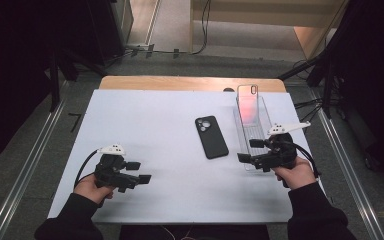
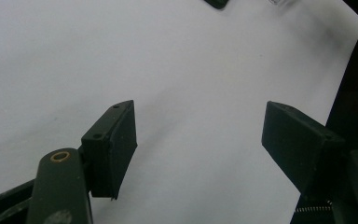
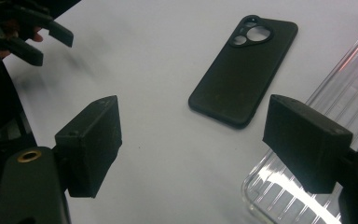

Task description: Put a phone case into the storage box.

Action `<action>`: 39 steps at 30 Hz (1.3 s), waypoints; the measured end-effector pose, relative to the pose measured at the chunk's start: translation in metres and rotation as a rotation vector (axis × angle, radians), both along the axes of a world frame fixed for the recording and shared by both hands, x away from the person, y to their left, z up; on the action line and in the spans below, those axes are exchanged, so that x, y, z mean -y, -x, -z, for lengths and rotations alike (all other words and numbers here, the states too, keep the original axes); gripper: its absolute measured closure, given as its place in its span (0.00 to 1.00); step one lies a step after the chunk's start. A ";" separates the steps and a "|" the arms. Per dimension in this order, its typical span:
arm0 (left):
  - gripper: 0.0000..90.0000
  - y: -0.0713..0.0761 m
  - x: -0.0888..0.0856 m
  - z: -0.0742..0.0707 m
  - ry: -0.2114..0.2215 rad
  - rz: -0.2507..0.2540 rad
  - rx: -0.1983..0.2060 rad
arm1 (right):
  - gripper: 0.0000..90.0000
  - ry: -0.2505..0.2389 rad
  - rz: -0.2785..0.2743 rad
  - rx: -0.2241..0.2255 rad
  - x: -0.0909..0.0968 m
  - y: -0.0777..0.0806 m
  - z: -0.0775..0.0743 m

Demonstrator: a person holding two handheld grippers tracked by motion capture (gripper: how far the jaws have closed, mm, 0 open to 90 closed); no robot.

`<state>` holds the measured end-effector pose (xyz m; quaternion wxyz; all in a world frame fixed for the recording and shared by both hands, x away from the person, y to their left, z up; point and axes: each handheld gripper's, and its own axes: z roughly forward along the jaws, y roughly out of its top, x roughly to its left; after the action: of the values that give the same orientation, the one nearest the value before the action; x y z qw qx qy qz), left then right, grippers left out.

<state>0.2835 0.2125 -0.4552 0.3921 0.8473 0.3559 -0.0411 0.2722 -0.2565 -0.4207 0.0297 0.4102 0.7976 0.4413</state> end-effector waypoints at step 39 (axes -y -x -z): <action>0.30 0.004 -0.002 -0.001 0.018 -0.003 -0.001 | 0.19 0.027 -0.093 -0.040 -0.011 0.027 0.027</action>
<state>0.2798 0.2147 -0.4544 0.3998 0.8431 0.3569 -0.0443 0.2448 -0.2456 -0.4474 -0.0013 0.3809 0.8222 0.4229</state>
